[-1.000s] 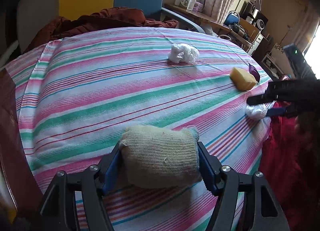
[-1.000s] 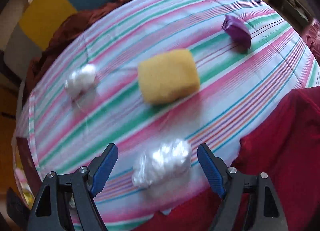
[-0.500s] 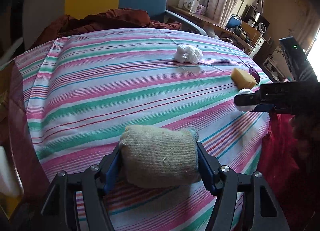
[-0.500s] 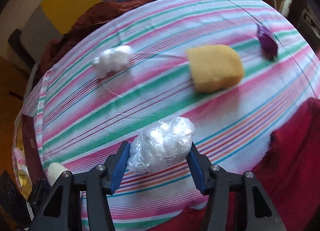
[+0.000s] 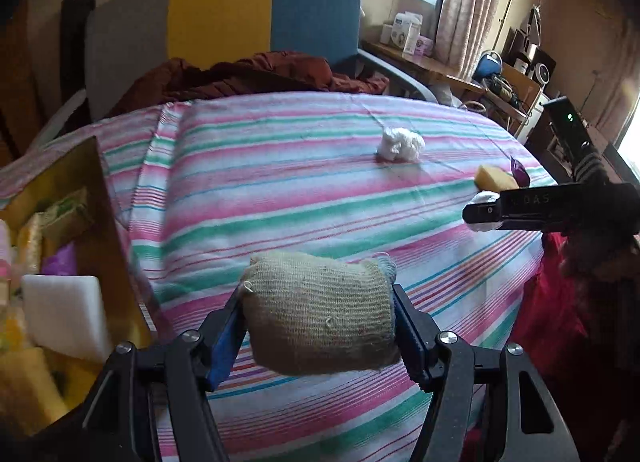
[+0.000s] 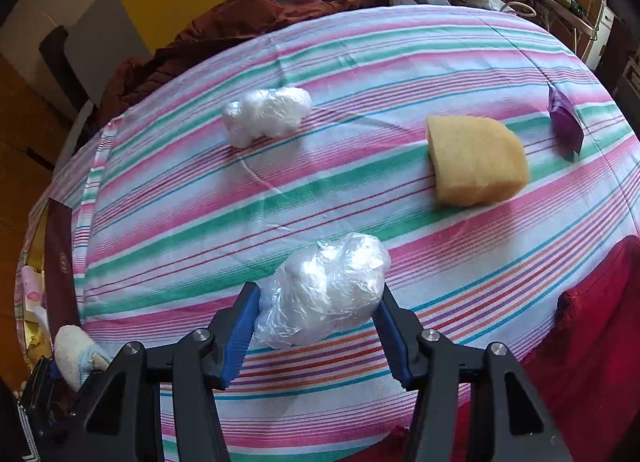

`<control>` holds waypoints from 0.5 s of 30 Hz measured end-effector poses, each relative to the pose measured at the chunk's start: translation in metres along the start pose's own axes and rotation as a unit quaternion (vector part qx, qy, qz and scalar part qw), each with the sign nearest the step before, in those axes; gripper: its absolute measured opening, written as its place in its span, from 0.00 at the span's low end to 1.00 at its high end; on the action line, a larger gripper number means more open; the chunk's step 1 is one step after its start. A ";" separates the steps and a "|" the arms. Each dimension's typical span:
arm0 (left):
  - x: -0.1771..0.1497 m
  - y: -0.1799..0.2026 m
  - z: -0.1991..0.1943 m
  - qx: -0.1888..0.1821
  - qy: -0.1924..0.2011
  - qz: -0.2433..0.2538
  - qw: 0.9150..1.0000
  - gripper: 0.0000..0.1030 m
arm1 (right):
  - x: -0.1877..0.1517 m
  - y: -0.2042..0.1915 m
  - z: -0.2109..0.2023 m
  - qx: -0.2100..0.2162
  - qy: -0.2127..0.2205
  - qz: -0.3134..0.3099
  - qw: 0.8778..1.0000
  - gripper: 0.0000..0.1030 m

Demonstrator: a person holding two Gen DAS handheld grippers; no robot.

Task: Organize objects
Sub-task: 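Carry the sock and wrapped ball to the gold tray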

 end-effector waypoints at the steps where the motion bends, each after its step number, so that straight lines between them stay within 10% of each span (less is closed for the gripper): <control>1: 0.000 -0.002 -0.005 0.005 0.004 -0.002 1.000 0.66 | -0.001 -0.003 -0.002 0.005 0.002 -0.004 1.000 0.55; 15: 0.006 -0.040 -0.077 0.071 0.073 -0.021 0.995 0.66 | -0.016 -0.040 -0.004 0.023 0.000 -0.073 0.997 0.55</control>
Point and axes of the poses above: each gripper's, at about its wrist camera, not at the fingertips, and z roughly the way its jaws point, y to its right, x to its top, the point moved 5 cm from there along z, roughly the way its jaws point, and after that the axes turned 7 degrees about z, right-handed, at the moved point
